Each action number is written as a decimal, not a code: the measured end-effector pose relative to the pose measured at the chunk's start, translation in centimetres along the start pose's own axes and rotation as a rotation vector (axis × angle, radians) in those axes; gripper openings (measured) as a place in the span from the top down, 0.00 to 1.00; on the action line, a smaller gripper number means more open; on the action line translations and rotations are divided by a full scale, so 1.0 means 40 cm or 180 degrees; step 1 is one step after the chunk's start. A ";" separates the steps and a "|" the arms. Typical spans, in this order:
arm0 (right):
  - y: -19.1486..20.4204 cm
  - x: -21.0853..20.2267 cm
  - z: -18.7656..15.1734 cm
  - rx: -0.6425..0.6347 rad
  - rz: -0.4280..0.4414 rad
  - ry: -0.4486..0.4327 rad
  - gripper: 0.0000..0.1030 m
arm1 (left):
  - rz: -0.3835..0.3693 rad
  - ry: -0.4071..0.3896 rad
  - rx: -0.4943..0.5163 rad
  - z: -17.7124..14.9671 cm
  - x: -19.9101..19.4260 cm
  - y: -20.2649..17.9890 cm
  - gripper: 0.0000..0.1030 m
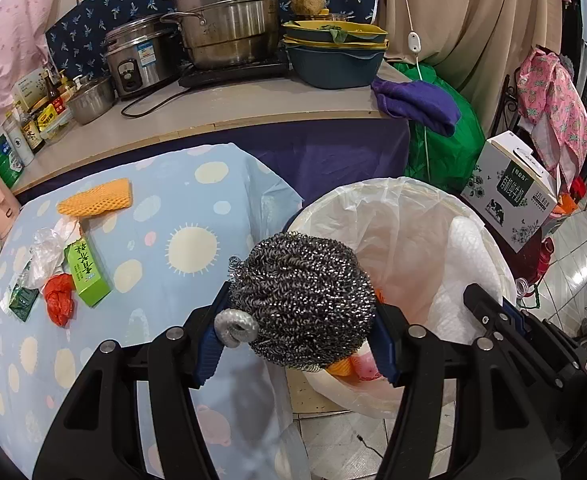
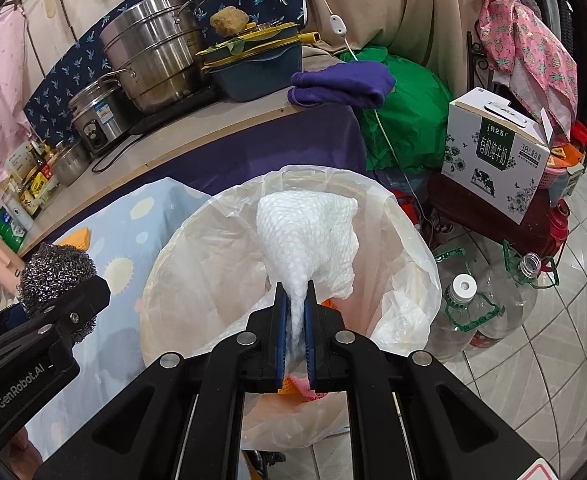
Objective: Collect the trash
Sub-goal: 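Carry the scrubber and paper towel over the bin and open both tools, then move both open tools back over the trash on the table, then grasp the clear plastic bag with the left tool while the right grasps white wrap, then carry both plastic pieces over the bin and open both tools to drop them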
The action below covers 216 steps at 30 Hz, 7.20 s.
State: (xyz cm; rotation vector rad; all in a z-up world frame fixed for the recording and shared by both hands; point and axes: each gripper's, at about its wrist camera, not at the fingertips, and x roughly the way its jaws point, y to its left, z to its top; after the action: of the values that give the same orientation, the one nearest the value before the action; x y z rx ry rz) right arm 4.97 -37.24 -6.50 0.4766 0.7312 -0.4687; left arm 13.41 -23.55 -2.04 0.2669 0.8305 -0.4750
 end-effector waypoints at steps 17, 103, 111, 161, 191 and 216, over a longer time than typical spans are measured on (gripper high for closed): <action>-0.022 -0.020 0.010 0.0079 -0.0038 -0.0083 0.74 | 0.0062 -0.0181 0.0116 0.030 0.000 -0.037 0.17; 0.852 0.167 -0.147 -0.1303 0.0785 0.0448 0.54 | 0.0638 0.0278 -0.1710 -0.140 0.097 0.923 0.12; 0.852 0.209 -0.105 -0.1239 0.0734 0.0413 0.54 | 0.0424 0.0336 -0.1797 -0.104 0.176 0.922 0.27; 1.049 0.153 -0.082 -0.1583 0.1349 0.0277 0.96 | 0.0356 0.0128 -0.1998 -0.158 0.038 0.977 0.81; 0.766 -0.214 0.021 -0.1061 0.1389 -0.0323 0.96 | 0.0273 -0.0101 -0.1584 -0.156 -0.167 0.776 0.81; 0.463 -0.252 0.087 -0.0595 0.1040 -0.0547 0.96 | 0.0202 -0.0199 -0.1098 -0.090 -0.215 0.560 0.81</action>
State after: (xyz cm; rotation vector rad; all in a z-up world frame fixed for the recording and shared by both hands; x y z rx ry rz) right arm 10.46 -22.12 7.55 0.3659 0.5131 -0.1311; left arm 17.38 -0.18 3.10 -0.0398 0.8255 -0.2729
